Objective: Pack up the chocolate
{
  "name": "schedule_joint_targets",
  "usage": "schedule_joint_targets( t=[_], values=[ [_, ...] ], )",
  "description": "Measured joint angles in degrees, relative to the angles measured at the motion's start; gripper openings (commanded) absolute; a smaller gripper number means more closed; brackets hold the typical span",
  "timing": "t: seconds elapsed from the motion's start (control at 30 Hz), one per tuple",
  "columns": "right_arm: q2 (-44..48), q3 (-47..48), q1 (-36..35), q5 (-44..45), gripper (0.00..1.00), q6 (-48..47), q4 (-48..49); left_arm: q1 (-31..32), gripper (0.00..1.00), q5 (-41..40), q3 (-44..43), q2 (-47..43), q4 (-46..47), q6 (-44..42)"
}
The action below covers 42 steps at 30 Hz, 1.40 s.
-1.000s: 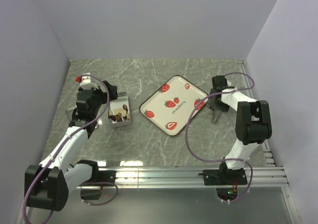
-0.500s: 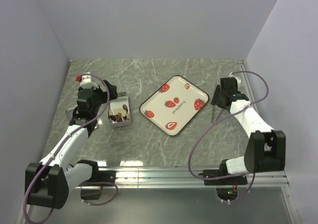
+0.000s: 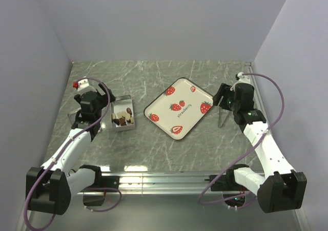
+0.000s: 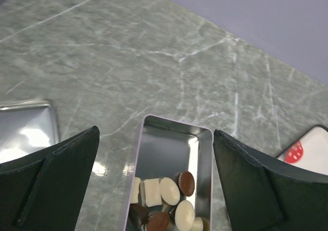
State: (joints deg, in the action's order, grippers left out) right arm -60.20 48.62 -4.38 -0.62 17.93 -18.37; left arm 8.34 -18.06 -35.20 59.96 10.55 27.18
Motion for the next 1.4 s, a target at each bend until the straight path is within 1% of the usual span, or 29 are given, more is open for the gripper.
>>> schedule_joint_targets(
  t=[0.2, 0.37, 0.43, 0.6, 0.77, 0.87, 1.03, 1.1, 1.2, 1.4],
  values=[
    [0.13, 0.00, -4.55, -3.23, 0.73, -0.68, 2.82, 0.00, 0.99, -4.63, -0.09, 1.16, -2.71, 1.86],
    [0.22, 0.00, -5.77, -5.62, 0.73, -1.11, 5.77, -0.46, 0.99, -6.62, -0.09, 2.60, -4.15, 3.02],
    [0.50, 0.00, -5.79, -6.60, 0.73, -1.16, 6.82, -1.40, 0.99, -6.40, -0.07, 3.56, -4.61, 3.69],
    [1.53, -0.11, -5.99, -9.22, 0.73, -1.31, 9.55, -6.58, 0.99, -2.71, 0.57, 6.10, -5.31, 5.27],
    [4.17, -2.25, -6.01, -10.82, 0.73, -1.33, 11.43, -8.68, 0.91, 0.13, 0.52, 9.97, -5.62, 5.79],
    [6.64, -3.78, -6.03, -10.86, 0.73, -1.49, 11.52, -9.97, 0.88, 1.81, -0.48, 14.84, -6.01, 6.03],
    [9.53, -4.13, -6.12, -9.88, 0.73, -1.95, 11.56, -11.87, 0.77, 5.09, -4.74, 24.68, -8.50, 5.99],
    [10.03, -4.13, -6.12, -9.22, 0.73, -2.05, 11.56, -12.35, 0.76, 6.14, -6.08, 26.97, -9.42, 5.92],
    [10.05, -4.15, -6.14, -8.59, 0.73, -2.23, 11.54, -12.70, 0.74, 6.38, -6.93, 27.76, -10.93, 5.86],
    [10.05, -4.20, -6.14, -7.52, 0.73, -2.38, 11.54, -13.03, 0.74, 6.16, -6.73, 26.25, -12.52, 5.88]
  ],
)
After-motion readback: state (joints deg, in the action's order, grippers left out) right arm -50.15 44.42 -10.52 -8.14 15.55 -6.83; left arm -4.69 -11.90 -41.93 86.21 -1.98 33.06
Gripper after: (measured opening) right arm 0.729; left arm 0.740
